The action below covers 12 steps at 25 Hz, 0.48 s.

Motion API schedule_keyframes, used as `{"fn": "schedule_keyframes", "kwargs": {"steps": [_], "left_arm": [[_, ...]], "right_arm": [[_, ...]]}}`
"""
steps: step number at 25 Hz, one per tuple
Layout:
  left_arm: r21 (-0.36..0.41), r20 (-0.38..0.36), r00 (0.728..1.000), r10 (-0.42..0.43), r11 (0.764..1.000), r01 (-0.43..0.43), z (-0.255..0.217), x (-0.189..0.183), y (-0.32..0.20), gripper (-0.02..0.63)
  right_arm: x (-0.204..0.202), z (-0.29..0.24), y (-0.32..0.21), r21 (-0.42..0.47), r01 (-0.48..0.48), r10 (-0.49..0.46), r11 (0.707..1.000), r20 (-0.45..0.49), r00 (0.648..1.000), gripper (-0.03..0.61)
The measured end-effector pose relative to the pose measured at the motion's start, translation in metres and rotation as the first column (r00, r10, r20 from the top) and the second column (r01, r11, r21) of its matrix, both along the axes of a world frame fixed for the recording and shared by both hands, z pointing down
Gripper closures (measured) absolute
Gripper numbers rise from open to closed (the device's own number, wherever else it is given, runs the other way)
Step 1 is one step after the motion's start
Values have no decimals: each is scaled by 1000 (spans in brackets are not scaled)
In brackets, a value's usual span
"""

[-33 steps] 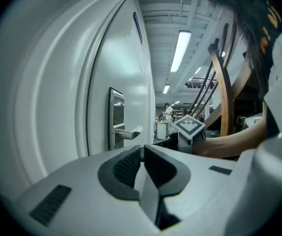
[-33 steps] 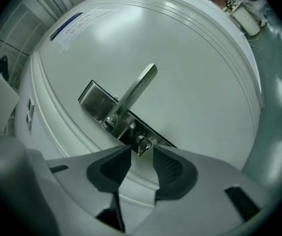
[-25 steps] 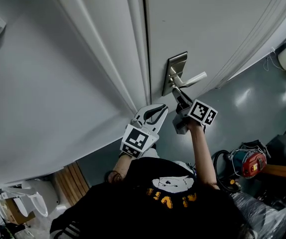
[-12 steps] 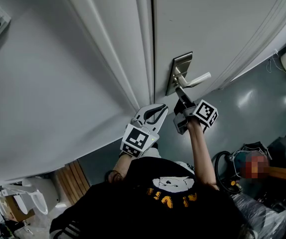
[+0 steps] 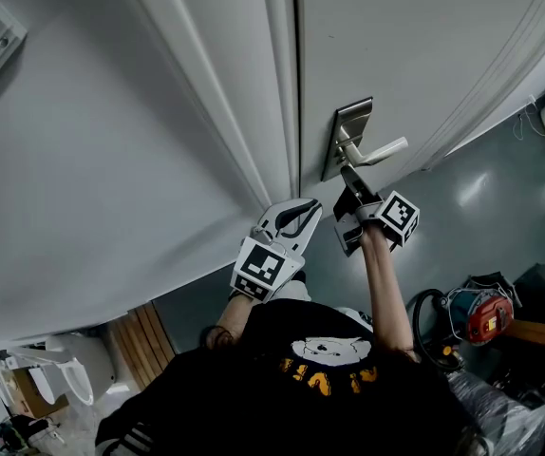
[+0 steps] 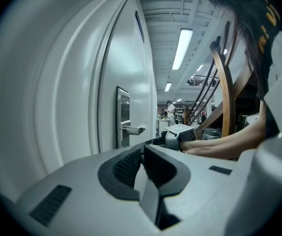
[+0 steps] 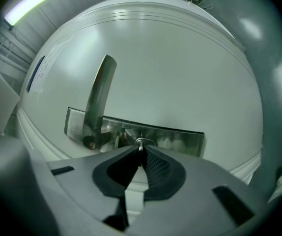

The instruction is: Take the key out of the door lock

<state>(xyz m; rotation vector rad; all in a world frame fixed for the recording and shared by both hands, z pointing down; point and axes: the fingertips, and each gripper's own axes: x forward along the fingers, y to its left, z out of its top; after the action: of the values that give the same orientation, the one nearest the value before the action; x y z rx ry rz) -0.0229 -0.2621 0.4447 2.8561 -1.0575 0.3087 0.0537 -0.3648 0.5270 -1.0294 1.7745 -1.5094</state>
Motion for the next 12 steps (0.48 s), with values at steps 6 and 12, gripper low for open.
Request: {"fn": "schedule_keyframes", "kwargs": {"steps": [6, 12], "left_arm": [[8, 0, 1000, -20, 1000, 20, 1, -3, -1, 585], [-1, 13, 1000, -25, 1000, 25, 1, 1, 1, 585]], "right_arm": [[0, 0, 1, -16, -1, 2, 1000, 25, 1000, 557], [0, 1, 1, -28, 1, 1, 1000, 51, 999, 558]]}}
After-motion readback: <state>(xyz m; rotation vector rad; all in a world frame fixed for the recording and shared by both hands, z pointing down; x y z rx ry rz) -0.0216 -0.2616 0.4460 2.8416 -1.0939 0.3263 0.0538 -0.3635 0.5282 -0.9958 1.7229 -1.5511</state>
